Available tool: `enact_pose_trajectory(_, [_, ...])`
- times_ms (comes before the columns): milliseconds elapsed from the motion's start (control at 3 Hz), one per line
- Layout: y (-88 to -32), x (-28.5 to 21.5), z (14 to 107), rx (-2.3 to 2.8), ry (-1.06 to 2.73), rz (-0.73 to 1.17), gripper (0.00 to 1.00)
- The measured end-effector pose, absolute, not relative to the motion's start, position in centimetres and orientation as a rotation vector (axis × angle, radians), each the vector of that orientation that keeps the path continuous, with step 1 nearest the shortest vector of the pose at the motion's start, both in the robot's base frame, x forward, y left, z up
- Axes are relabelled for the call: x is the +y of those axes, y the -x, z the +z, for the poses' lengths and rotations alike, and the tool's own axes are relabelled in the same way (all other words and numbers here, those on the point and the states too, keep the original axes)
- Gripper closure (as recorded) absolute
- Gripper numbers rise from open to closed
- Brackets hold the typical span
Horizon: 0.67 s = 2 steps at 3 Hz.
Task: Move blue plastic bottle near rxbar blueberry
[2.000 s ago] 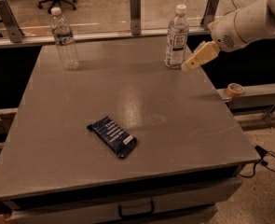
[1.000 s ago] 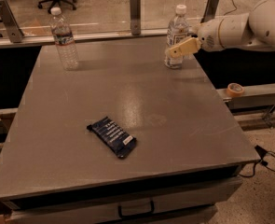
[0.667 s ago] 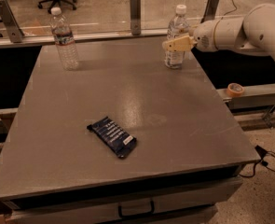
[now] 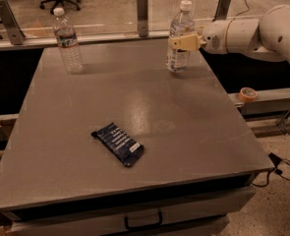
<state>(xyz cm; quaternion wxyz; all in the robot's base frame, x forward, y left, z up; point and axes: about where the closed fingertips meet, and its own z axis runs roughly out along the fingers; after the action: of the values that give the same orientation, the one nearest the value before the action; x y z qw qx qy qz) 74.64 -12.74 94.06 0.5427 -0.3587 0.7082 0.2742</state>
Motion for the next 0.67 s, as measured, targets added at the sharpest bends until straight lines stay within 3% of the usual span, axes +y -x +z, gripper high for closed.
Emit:
enact_pose_trajectory(333, [-69.30, -10.95, 96.84, 1.678, 0.922, 0.723, 1.00])
enact_pose_trajectory(667, [-68.98, -10.46, 97.07, 1.676, 0.936, 0.724, 1.00])
